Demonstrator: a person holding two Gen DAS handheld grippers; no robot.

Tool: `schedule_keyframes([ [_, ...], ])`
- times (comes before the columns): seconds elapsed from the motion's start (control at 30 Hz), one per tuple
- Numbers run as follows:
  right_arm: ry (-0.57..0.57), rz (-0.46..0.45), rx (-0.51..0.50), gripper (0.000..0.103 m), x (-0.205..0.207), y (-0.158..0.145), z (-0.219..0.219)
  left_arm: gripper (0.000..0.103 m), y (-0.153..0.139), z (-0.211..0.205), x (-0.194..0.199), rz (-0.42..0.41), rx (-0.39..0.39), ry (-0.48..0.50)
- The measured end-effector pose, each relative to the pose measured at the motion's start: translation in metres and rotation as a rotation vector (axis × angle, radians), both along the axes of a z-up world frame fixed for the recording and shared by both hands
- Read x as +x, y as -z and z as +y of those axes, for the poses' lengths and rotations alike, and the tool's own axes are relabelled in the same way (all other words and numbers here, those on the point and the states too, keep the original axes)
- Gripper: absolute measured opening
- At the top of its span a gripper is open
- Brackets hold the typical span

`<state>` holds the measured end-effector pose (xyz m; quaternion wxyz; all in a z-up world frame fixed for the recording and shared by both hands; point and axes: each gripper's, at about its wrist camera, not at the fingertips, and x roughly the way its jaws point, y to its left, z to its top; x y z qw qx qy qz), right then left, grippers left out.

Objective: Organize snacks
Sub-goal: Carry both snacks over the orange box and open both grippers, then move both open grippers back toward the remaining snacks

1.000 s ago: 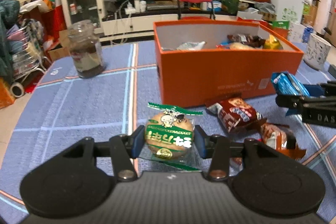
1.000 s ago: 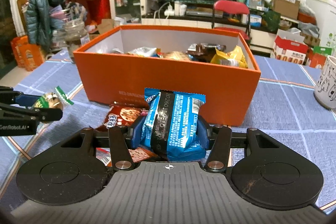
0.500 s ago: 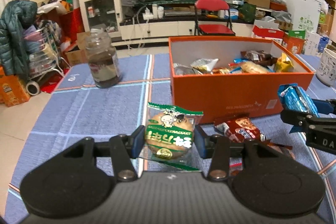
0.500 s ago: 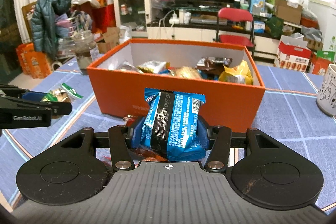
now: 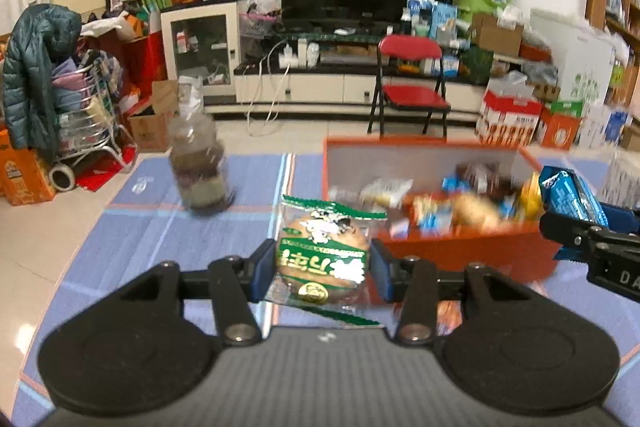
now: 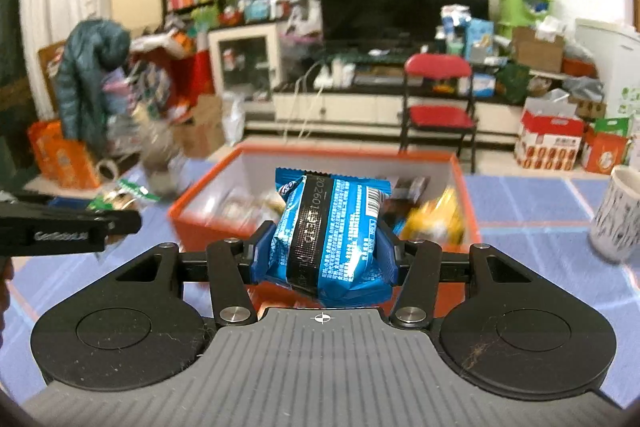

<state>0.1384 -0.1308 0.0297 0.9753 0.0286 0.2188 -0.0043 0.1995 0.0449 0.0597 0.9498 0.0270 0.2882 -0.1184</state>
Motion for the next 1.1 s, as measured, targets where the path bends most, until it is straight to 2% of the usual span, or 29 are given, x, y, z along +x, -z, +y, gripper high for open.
schedule_keyframes([
  [0.2,0.040,0.021,0.026,0.039,0.071,-0.023,-0.022,0.047,-0.017,-0.046,0.063,0.005,-0.025,0.027],
  [0.23,0.047,0.046,0.021,0.045,0.085,-0.022,-0.024,0.047,-0.015,-0.055,0.073,0.020,-0.019,0.052],
  [0.3,0.055,0.090,0.025,0.048,0.100,-0.021,-0.028,0.059,-0.012,-0.065,0.081,0.016,0.004,0.060],
  [0.33,0.061,0.081,0.041,0.048,0.097,-0.024,-0.033,0.061,-0.013,-0.065,0.078,0.005,0.011,0.050],
  [0.37,0.056,0.063,0.052,0.049,0.089,-0.026,-0.035,0.071,-0.015,-0.060,0.072,-0.014,0.011,0.041],
  [0.4,0.047,0.040,0.059,0.055,0.075,-0.028,-0.037,0.080,-0.016,-0.054,0.062,-0.035,0.004,0.041],
  [0.5,0.055,0.016,0.068,0.064,0.025,-0.020,-0.035,0.088,-0.012,-0.032,0.027,-0.067,0.017,0.048],
  [0.57,0.072,0.023,0.094,0.069,-0.013,-0.002,-0.028,0.088,-0.003,-0.015,0.001,-0.069,0.029,0.048],
  [0.67,0.130,0.055,0.141,0.070,-0.059,0.034,-0.014,0.088,0.020,0.010,-0.039,-0.038,0.027,0.016],
  [0.8,0.162,0.104,0.174,0.064,-0.083,0.068,0.007,0.088,0.050,0.033,-0.074,0.007,-0.035,-0.012],
  [0.87,0.168,0.131,0.161,0.064,-0.083,0.079,0.019,0.088,0.064,0.036,-0.084,0.015,-0.024,0.034],
  [1.0,0.208,0.132,0.203,0.065,-0.080,0.092,0.029,0.087,0.084,0.030,-0.094,0.004,0.074,0.240],
  [1.07,0.211,0.135,0.195,0.065,-0.077,0.098,0.035,0.080,0.090,0.030,-0.090,0.031,0.111,0.269],
  [1.1,0.218,0.135,0.180,0.065,-0.074,0.100,0.038,0.080,0.092,0.030,-0.086,0.040,0.119,0.268],
])
